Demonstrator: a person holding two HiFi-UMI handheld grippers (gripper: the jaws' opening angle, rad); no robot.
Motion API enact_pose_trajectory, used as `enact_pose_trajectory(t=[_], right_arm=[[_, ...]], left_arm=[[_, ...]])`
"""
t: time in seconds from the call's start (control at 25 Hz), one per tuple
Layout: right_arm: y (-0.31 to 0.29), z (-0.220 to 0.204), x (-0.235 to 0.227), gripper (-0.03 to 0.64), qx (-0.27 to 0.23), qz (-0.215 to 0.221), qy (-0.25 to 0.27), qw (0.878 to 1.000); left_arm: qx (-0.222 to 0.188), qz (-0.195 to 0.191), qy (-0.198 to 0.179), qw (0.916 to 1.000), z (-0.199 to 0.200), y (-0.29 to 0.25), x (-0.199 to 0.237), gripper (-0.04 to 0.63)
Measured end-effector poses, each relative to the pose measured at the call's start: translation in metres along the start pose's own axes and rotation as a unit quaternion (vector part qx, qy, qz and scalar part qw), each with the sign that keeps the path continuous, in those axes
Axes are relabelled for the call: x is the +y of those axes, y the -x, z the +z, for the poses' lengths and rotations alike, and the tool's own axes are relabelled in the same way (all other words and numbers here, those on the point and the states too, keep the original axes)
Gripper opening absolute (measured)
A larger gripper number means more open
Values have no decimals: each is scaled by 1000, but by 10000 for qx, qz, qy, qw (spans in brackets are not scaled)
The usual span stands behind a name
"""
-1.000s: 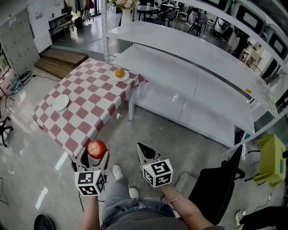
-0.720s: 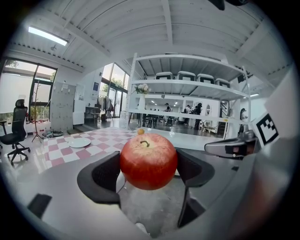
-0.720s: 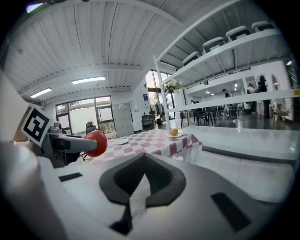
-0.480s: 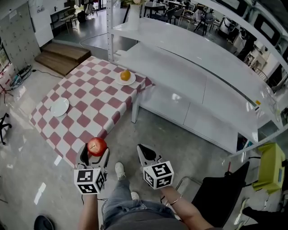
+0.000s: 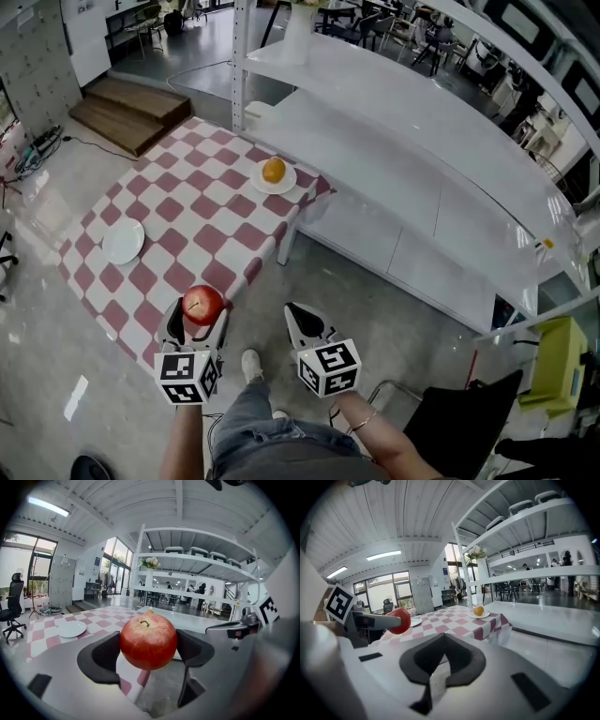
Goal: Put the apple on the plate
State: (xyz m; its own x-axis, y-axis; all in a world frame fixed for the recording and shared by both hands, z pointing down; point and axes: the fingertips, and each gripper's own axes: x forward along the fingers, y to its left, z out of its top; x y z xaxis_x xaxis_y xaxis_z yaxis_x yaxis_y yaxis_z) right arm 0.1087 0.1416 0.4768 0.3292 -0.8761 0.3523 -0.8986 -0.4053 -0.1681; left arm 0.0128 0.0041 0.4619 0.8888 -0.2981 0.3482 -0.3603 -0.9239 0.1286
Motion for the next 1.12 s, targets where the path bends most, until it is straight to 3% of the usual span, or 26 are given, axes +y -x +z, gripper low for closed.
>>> enact_pose_trajectory(t=[0.6, 1.12], right_arm=[[-113, 48, 28, 11, 104, 321, 204, 9992], [-176, 64, 55, 11, 225, 735, 460, 9960]], left_arm=[[-79, 164, 235, 9996, 41, -52, 84, 374], [-95, 659, 430, 9969, 42, -60, 146, 374]])
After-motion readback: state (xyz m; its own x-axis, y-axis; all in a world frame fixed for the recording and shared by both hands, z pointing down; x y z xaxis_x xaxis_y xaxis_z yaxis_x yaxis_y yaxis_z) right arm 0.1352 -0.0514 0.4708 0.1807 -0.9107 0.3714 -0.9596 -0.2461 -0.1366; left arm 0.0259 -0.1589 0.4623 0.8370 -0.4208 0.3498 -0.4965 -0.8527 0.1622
